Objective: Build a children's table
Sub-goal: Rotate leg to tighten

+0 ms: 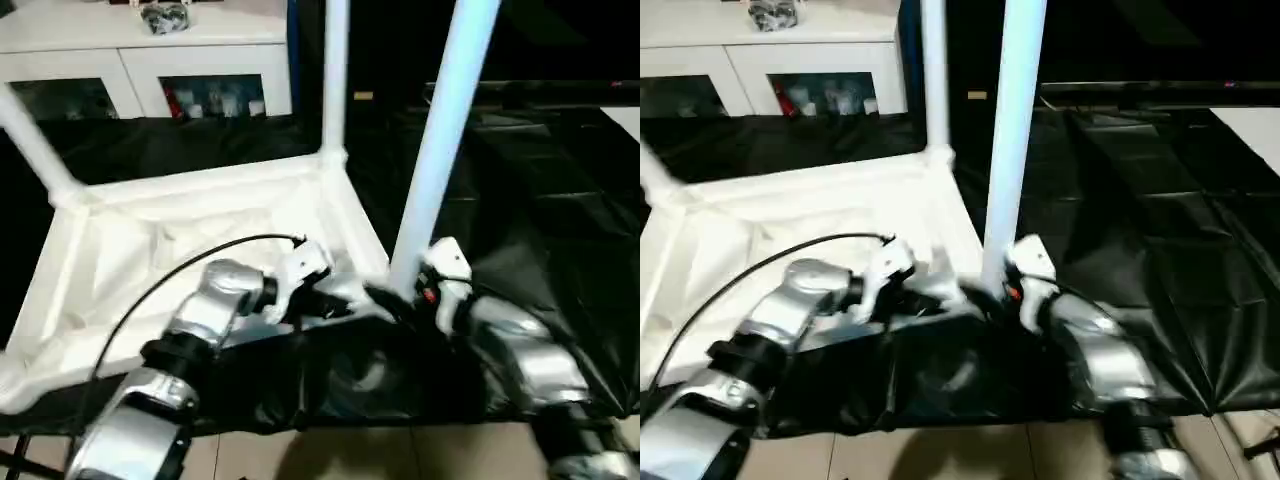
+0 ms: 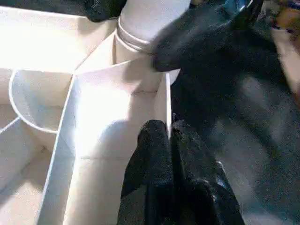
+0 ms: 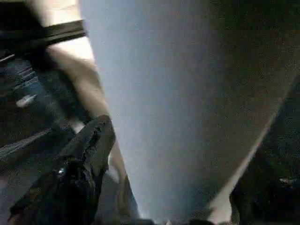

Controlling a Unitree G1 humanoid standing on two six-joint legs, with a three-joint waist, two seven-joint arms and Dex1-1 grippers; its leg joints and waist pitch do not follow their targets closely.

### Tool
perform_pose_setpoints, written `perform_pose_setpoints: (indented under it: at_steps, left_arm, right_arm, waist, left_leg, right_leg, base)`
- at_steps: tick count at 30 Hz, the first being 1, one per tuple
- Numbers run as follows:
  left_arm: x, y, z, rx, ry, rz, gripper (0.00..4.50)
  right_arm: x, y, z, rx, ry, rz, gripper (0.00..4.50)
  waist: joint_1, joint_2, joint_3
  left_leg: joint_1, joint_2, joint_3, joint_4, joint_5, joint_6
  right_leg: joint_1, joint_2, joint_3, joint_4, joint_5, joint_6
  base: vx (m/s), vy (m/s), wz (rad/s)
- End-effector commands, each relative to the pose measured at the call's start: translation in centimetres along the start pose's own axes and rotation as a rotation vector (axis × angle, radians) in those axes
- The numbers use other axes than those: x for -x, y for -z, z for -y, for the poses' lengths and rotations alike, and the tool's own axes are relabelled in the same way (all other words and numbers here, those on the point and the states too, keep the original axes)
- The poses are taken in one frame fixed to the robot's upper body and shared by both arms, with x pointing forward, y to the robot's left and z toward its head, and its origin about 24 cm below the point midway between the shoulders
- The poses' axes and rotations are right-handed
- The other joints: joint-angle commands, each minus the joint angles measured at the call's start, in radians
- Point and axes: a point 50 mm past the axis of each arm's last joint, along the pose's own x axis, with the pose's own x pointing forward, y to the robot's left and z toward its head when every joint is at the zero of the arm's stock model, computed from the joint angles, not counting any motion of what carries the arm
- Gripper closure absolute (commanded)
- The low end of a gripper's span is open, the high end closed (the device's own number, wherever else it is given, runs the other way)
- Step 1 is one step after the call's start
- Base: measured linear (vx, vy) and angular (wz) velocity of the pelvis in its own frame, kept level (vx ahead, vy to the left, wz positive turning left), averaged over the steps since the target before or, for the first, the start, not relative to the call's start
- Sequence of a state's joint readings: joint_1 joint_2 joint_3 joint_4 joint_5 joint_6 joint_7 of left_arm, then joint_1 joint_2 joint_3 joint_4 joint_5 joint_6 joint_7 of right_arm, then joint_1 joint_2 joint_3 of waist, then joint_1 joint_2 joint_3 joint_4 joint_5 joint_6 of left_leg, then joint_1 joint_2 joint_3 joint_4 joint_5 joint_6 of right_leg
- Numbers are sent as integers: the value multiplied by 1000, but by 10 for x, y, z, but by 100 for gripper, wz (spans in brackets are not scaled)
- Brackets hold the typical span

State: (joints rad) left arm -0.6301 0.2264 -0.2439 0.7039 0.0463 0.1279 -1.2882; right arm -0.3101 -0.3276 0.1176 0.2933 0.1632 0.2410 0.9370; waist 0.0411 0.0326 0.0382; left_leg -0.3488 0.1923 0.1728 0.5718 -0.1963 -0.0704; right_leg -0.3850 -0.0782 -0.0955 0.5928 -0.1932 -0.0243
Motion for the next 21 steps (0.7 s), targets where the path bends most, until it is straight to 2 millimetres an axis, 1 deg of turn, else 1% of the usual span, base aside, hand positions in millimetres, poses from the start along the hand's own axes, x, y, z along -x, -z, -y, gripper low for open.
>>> perform_pose_setpoints:
  at_steps: [1,2,3,4,6,7,8,10,12,15,20,21]
  left_arm:
    - [-12,-6,6,-23,102,11,450]
    - [-10,-5,7,-25,116,4,450]
    - [-8,-4,6,-31,137,-9,450]
    - [-7,-4,6,-32,149,-16,450]
    - [-6,-3,7,-32,161,-22,450]
    - [-5,-3,7,-36,178,-29,450]
    - [-5,-3,7,-36,178,-30,450]
    - [-4,-2,8,-36,199,-34,450]
    - [-3,-2,8,-38,208,-36,450]
    - [-3,-1,9,-37,213,-37,450]
    - [-4,-1,9,-31,199,-30,450]
    - [-7,-2,3,-13,103,-14,450]
  right_arm:
    - [-14,-1,-24,-2,-212,-15,88]
    - [-12,-1,-26,-2,-252,-29,88]
    - [-9,1,-29,-1,-322,-59,122]
    - [-8,1,-32,-2,-355,-69,122]
    - [-8,2,-33,-5,-379,-78,124]
    - [-7,2,-35,-15,-414,-86,150]
    - [-7,2,-35,-16,-414,-86,160]
    - [-7,2,-37,-26,-440,-93,166]
    - [-8,2,-38,-35,-454,-93,185]
    - [-10,3,-40,-44,-465,-93,192]
    - [-14,7,-39,-57,-445,-86,194]
    - [-16,14,-30,-59,-308,-57,194]
  waist:
    - [4,-16,-48]
    - [7,-16,-48]
    - [11,-19,-48]
    - [13,-17,-47]
    - [23,-18,-49]
    - [24,-18,-49]
    - [27,-18,-49]
    - [30,-17,-50]
    - [32,-15,-50]
    - [34,-16,-50]
    - [36,-14,-50]
    - [34,-13,-50]
  left_leg:
    - [-6,42,-8,-58,-166,107]
    - [-5,41,-6,-57,-164,107]
    - [-5,43,-6,-57,-159,108]
    - [-5,43,-6,-57,-159,109]
    - [-5,44,-5,-56,-151,106]
    - [-5,44,-5,-56,-150,105]
    - [-4,44,-6,-57,-145,103]
    - [-5,44,-6,-57,-139,100]
    - [-4,44,-7,-57,-138,95]
    - [-4,43,-7,-57,-141,90]
    - [-2,43,-7,-57,-148,84]
    - [-3,43,-7,-58,-156,79]
  right_leg:
    - [50,-75,55,-81,-245,-200]
    - [51,-74,55,-82,-253,-197]
    - [51,-74,56,-81,-249,-195]
    - [50,-74,56,-81,-250,-195]
    - [49,-76,57,-80,-252,-192]
    - [49,-77,57,-80,-253,-192]
    - [49,-76,56,-80,-251,-191]
    - [50,-77,56,-79,-244,-193]
    - [49,-77,56,-77,-236,-194]
    - [50,-77,55,-78,-245,-191]
    - [48,-77,55,-80,-253,-190]
    - [47,-79,55,-80,-261,-190]
  base:
    - [0,0,0]
    - [0,0,0]
    - [0,0,0]
    - [0,0,0]
    - [0,0,0]
    - [0,0,0]
    - [0,0,0]
    - [0,0,0]
    - [0,0,0]
    - [0,0,0]
    - [0,0,0]
    - [0,0,0]
